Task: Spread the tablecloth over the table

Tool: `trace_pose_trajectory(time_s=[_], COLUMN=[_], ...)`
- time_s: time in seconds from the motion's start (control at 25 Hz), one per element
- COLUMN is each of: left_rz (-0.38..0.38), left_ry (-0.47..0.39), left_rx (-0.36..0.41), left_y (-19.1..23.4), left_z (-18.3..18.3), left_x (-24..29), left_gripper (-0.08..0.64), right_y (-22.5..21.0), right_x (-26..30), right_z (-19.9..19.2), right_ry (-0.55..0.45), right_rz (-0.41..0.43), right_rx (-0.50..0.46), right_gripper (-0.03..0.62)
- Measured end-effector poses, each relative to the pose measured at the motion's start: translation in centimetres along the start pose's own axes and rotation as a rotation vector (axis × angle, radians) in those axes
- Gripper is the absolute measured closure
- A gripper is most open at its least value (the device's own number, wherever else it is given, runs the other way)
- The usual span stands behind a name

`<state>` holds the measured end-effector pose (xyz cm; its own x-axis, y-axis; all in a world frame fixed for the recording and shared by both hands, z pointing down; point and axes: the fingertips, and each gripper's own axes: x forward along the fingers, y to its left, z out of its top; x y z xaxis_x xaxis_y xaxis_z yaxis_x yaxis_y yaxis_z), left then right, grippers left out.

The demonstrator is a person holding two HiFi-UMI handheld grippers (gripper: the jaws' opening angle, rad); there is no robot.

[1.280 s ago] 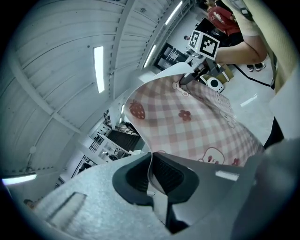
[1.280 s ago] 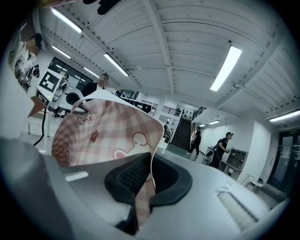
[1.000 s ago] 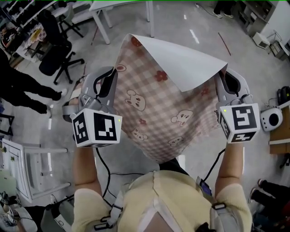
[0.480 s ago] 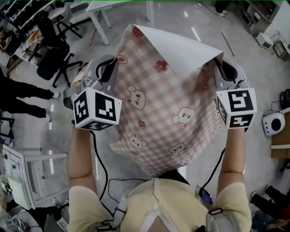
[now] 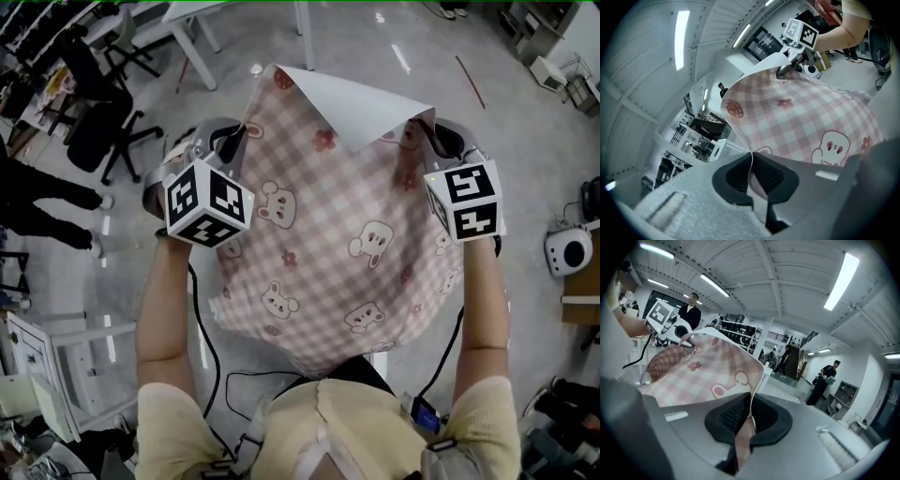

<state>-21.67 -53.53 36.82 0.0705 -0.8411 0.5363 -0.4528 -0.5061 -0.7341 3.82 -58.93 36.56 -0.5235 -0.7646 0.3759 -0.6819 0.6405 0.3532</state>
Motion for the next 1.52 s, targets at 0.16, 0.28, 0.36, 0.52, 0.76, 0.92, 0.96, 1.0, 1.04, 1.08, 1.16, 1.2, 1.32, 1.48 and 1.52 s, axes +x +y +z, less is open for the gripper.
trace_pose_trajectory(time_s=[0.16,0.28,0.36,0.52,0.76,0.92,0.96,1.0,1.04,1.08,1.16,1.2,1.32,1.48,1.52], left_rz=[-0.07,-0.094,-0.101,-0.119,-0.153,-0.178,-0.186,-0.193,-0.197,-0.198,-0.193,-0.19,-0.19,-0.185,-0.182], left_ry=[0.049,0.075,0.096,0.127,0.174,0.201,0.205,0.209,0.212,0.215,0.218,0.219,0.22,0.217,0.215], left_rx=[-0.005,0.002,0.011,0.019,0.023,0.048,0.047,0.046,0.047,0.052,0.066,0.068,0.062,0.066,0.064], left_y=[-0.5,-0.7,-1.1,-2.2,-4.5,-6.3,-6.9,-7.4,-7.8,-8.1,-8.6,-8.7,-8.7,-9.3,-9.5], left_z=[-0.8,-0.8,-1.0,-1.6,-2.9,-3.8,-4.1,-4.4,-4.6,-4.9,-5.2,-5.3,-5.4,-5.8,-6.0], left_x=[1.7,2.0,2.5,4.4,7.5,9.8,10.3,10.8,11.2,11.5,12.0,12.1,12.2,12.8,13.0], left_gripper=[0.546,0.546,0.546,0.545,0.543,0.541,0.541,0.541,0.541,0.541,0.537,0.536,0.537,0.535,0.535], right_y=[0.5,0.6,0.7,1.1,1.9,2.4,2.6,2.9,3.1,3.3,3.5,3.5,3.7,4.0,4.2], right_x=[0.9,0.9,1.3,2.6,4.1,5.5,6.0,6.3,6.7,6.9,7.1,7.2,7.2,7.5,7.6], right_z=[-0.8,-1.0,-1.5,-3.3,-6.5,-9.4,-10.3,-11.2,-12.1,-12.7,-13.3,-13.4,-14.0,-14.9,-15.1], right_ry=[0.046,0.069,0.086,0.115,0.139,0.168,0.178,0.189,0.199,0.205,0.212,0.216,0.237,0.249,0.251], right_rz=[0.03,0.038,0.045,0.067,0.092,0.106,0.109,0.11,0.109,0.108,0.103,0.101,0.095,0.08,0.077], right_rx=[-0.024,-0.03,-0.028,-0.035,-0.058,-0.05,-0.048,-0.05,-0.054,-0.06,-0.073,-0.075,-0.063,-0.063,-0.065], right_gripper=[0.581,0.581,0.581,0.581,0.58,0.575,0.574,0.572,0.571,0.571,0.569,0.569,0.566,0.566,0.566])
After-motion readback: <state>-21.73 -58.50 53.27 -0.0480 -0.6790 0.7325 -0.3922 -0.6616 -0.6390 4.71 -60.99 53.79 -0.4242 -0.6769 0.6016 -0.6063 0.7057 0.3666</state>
